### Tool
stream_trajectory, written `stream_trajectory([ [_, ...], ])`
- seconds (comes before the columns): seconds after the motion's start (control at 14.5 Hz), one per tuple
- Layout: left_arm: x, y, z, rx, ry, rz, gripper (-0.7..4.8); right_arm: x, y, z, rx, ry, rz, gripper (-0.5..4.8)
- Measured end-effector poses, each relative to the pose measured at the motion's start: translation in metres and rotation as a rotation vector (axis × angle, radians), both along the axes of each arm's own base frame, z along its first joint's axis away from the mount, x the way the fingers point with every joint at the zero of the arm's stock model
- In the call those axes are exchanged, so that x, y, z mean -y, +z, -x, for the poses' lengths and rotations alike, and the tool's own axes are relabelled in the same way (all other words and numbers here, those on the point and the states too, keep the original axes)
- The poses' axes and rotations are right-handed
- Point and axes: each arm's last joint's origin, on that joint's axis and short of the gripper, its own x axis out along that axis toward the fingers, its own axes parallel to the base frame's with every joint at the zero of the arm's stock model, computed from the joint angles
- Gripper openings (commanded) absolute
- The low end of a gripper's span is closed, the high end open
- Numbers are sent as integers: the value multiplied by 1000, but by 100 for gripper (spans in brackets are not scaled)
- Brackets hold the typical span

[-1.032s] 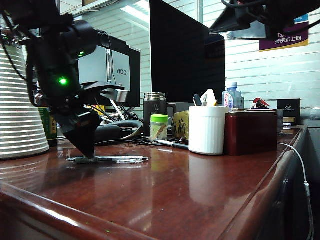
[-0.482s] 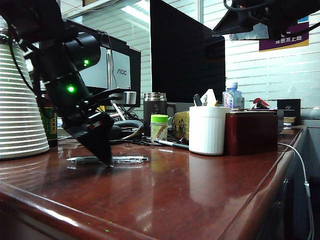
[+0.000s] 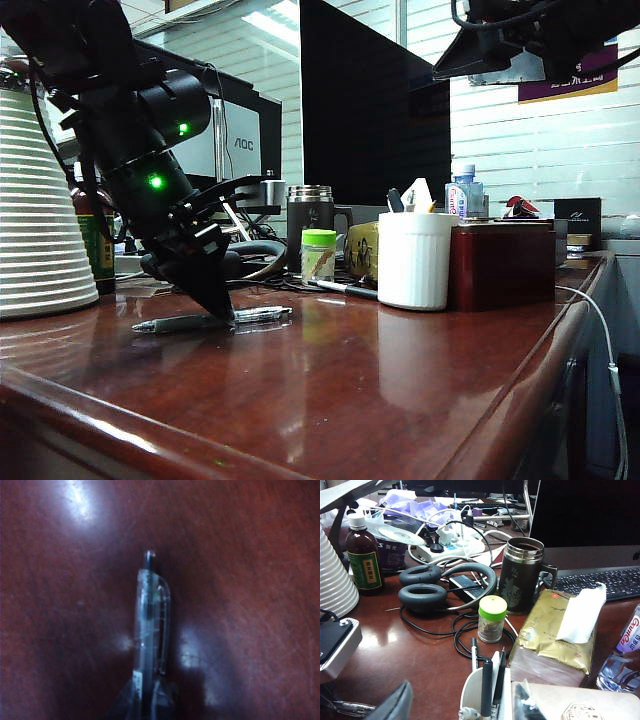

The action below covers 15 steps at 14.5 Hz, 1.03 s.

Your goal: Pick up all the pens on the desk and put them into the pen holder one by one.

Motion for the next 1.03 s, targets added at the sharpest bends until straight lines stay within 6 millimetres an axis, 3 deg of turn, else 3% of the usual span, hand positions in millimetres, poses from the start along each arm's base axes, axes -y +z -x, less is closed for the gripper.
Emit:
stream_trajectory([
  [0.07,0,1,0,-2,13,6,-5,0,0,0,0,0,0,265],
  [0.14,3,33,-2,39,135,330,-5,1,3,2,11,-2,-3,265],
  [0.28,13,88,-14,239,171,733,-5,7,12,7,48,-39,-12,265],
  [0.48,31,116,-18,421,176,1076,-5,29,28,15,111,-118,-27,266],
  [0.62,51,108,-20,462,184,1195,-5,45,34,18,141,-178,-30,265],
  [0.83,75,63,-30,367,241,1319,-5,62,36,18,144,-244,-25,265],
  [1.03,92,33,-32,354,261,1372,-5,65,33,17,117,-261,-18,265],
])
